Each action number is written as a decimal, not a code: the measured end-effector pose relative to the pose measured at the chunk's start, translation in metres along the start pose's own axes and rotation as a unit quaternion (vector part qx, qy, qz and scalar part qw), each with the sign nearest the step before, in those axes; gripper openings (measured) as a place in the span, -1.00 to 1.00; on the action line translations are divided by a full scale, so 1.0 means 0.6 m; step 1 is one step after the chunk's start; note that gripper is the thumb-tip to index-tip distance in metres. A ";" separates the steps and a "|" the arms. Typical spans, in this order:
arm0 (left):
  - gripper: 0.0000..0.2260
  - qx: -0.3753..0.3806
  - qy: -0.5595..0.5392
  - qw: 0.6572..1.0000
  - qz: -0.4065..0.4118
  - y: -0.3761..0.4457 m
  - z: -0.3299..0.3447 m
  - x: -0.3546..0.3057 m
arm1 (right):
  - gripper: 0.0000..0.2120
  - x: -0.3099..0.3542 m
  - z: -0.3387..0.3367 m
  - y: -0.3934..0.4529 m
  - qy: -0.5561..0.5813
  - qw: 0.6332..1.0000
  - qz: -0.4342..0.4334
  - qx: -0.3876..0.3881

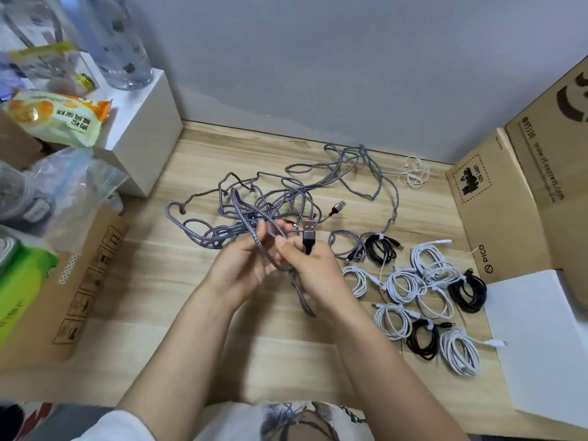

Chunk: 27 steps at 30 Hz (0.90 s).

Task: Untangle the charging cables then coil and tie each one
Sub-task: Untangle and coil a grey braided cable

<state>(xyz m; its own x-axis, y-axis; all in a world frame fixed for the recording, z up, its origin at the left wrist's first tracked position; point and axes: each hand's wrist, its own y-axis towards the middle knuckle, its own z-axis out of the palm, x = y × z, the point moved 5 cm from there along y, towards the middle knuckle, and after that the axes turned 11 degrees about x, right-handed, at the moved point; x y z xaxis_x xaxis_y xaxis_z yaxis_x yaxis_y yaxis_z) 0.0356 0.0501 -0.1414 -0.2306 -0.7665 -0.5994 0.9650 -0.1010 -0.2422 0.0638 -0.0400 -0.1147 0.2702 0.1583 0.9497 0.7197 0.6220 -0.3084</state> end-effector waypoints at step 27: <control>-0.58 -0.016 -0.124 0.990 0.059 -0.010 0.026 -0.012 | -0.76 0.047 0.015 -0.027 0.044 0.999 -0.026 -0.007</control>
<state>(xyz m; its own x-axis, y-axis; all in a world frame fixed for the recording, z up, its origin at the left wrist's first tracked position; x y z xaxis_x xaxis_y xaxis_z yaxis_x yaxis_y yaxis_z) 0.0334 0.0463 -0.1236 -0.0744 -0.9048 -0.4193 0.9781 0.0156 -0.2074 0.0543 -0.0386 -0.0824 0.2867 0.0586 0.9562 0.7424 0.6173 -0.2604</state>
